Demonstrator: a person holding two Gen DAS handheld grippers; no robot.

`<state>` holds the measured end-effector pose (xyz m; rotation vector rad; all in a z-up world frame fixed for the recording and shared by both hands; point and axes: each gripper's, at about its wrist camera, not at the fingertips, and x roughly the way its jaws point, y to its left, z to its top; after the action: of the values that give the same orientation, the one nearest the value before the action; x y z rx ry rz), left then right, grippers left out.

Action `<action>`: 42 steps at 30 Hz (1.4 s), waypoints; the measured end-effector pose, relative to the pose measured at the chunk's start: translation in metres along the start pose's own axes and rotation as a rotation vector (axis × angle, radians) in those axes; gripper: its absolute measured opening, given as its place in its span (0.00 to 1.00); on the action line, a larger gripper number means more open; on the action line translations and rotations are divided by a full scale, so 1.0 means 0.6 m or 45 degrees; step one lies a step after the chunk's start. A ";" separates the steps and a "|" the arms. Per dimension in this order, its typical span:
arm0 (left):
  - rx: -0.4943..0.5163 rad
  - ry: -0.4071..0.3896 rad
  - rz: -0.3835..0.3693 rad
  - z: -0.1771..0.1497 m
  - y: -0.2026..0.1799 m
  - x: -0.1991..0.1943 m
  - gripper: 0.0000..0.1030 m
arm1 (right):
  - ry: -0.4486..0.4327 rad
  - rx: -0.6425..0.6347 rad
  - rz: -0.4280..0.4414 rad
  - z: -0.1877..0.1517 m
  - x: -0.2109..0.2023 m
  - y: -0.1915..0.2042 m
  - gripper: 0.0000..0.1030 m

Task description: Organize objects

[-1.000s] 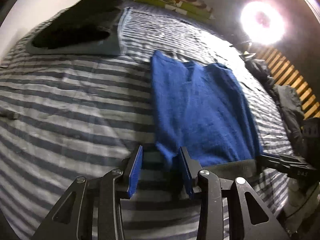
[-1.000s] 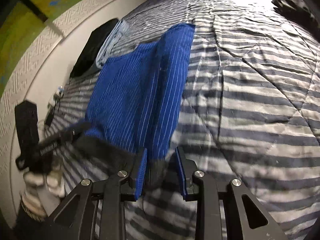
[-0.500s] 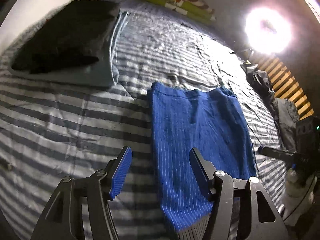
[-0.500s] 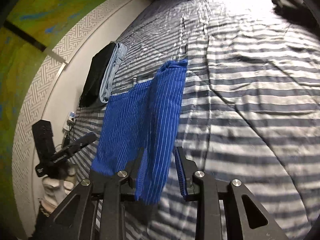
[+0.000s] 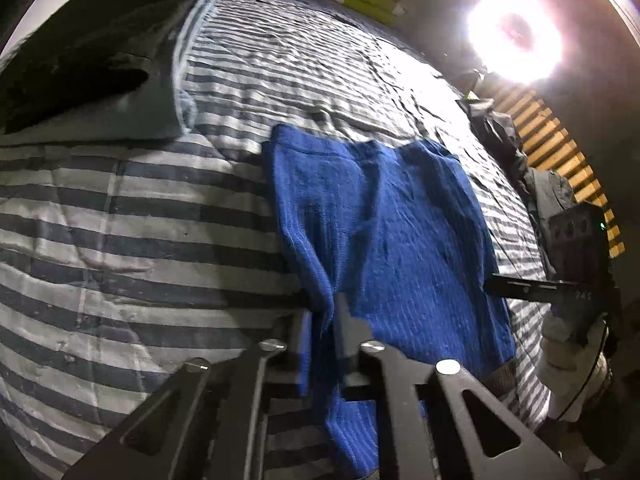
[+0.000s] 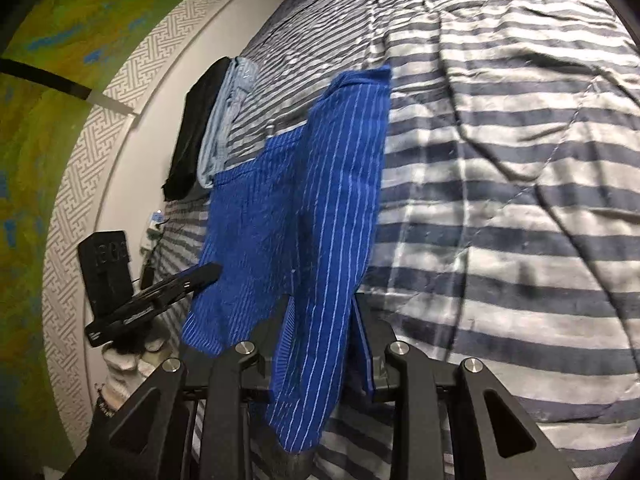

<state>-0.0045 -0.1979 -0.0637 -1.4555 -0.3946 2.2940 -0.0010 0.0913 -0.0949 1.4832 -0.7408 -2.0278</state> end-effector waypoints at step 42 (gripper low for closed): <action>-0.239 -0.091 -0.110 0.029 -0.080 -0.026 0.06 | -0.250 0.168 0.130 0.018 -0.115 -0.062 0.05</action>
<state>-0.0061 -0.1630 -0.0231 -1.4141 -0.6970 2.2960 0.0041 0.1666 -0.0710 1.2986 -1.0263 -2.1007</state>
